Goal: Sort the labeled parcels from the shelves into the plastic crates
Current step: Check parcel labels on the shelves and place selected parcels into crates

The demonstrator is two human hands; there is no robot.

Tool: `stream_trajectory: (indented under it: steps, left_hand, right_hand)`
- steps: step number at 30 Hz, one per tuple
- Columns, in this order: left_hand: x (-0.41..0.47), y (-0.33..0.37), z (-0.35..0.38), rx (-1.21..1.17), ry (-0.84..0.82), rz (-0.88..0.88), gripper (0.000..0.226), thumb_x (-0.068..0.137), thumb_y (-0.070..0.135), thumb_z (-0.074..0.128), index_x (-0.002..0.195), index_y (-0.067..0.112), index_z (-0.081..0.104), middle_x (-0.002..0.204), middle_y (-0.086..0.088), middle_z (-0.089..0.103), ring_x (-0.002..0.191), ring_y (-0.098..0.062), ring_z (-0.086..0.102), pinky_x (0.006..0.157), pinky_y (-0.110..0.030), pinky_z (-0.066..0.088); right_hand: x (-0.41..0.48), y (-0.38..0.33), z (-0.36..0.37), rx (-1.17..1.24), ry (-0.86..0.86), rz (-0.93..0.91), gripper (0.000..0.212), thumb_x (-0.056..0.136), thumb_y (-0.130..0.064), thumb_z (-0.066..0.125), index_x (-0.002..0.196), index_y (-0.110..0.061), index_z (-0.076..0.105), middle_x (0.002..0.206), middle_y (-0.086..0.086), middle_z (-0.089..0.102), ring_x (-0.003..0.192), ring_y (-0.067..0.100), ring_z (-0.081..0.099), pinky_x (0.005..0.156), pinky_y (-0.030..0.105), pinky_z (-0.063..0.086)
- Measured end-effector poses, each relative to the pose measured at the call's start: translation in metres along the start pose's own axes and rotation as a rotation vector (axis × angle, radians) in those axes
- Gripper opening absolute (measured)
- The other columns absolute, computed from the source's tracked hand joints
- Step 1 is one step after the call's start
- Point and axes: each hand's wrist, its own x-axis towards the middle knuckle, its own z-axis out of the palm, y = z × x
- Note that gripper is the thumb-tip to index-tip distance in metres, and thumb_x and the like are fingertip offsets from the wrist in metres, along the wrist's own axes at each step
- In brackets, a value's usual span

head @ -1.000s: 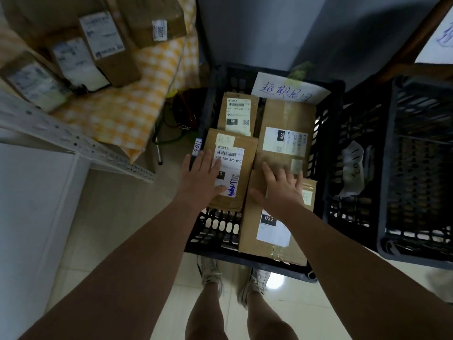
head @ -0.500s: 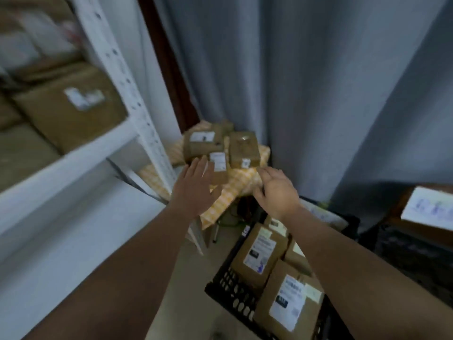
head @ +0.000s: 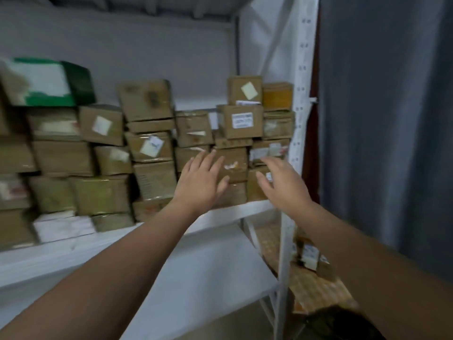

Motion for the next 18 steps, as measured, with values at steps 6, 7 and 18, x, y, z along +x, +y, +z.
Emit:
stream_trajectory:
  steps: [6,7,18]
  left_hand:
    - [-0.063,-0.107,-0.054,0.119,0.046,-0.11,0.059,0.095,0.05,0.03,0.139,0.016,0.048,0.146,-0.012,0.044,0.137,-0.032,0.035,0.109,-0.043,0.03]
    - [-0.074,-0.127,-0.062,0.14,0.033,-0.13,0.056,0.097,0.048,0.033,0.141,0.017,0.044,0.149,-0.011,0.04,0.139,-0.03,0.032,0.11,-0.041,0.027]
    - [-0.171,-0.34,-0.156,0.267,0.117,-0.266,0.057,0.096,0.039,0.046,0.147,0.015,0.034,0.152,-0.011,0.033,0.14,-0.029,0.028,0.112,-0.039,0.025]
  right_hand:
    - [0.021,-0.125,0.044,0.105,0.004,-0.16,0.045,0.099,-0.033,0.046,0.14,-0.014,0.046,0.143,0.004,0.048,0.133,0.021,0.04,0.109,0.035,0.033]
    - [0.023,-0.146,0.053,0.12,-0.003,-0.18,0.045,0.099,-0.032,0.046,0.14,-0.014,0.045,0.143,0.004,0.048,0.133,0.021,0.04,0.108,0.034,0.033]
    - [0.056,-0.377,0.12,0.279,0.021,-0.339,0.044,0.098,-0.028,0.047,0.141,-0.018,0.043,0.144,0.0,0.045,0.134,0.018,0.038,0.108,0.037,0.036]
